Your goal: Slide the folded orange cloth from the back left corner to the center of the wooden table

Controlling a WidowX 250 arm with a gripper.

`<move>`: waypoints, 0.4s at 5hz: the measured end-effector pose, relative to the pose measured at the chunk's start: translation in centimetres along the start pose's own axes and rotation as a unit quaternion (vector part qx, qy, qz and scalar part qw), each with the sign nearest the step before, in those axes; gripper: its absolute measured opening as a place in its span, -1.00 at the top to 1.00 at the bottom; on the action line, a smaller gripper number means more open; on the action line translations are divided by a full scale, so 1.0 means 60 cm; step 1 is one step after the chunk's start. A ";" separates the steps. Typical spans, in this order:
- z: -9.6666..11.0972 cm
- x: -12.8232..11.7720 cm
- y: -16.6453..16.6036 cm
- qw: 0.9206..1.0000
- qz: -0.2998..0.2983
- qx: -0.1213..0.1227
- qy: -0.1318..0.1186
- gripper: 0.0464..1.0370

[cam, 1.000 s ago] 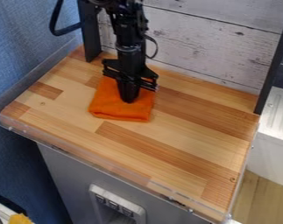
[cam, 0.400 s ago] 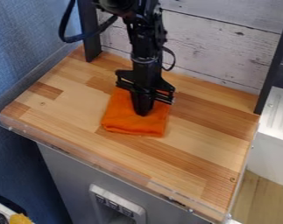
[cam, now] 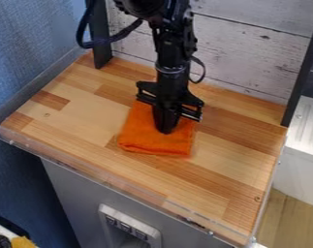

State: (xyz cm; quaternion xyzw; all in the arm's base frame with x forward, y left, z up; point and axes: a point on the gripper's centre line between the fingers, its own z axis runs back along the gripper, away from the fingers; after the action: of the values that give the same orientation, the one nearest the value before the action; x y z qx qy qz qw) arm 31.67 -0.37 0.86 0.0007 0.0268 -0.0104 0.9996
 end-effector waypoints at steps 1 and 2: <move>0.023 -0.009 0.001 1.000 -0.005 0.002 0.005 0.11; 0.064 -0.019 0.022 1.000 -0.006 0.000 -0.006 -0.50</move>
State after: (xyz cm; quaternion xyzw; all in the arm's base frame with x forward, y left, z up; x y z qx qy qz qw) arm 30.79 0.99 4.73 0.0003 0.0207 -0.0161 0.9997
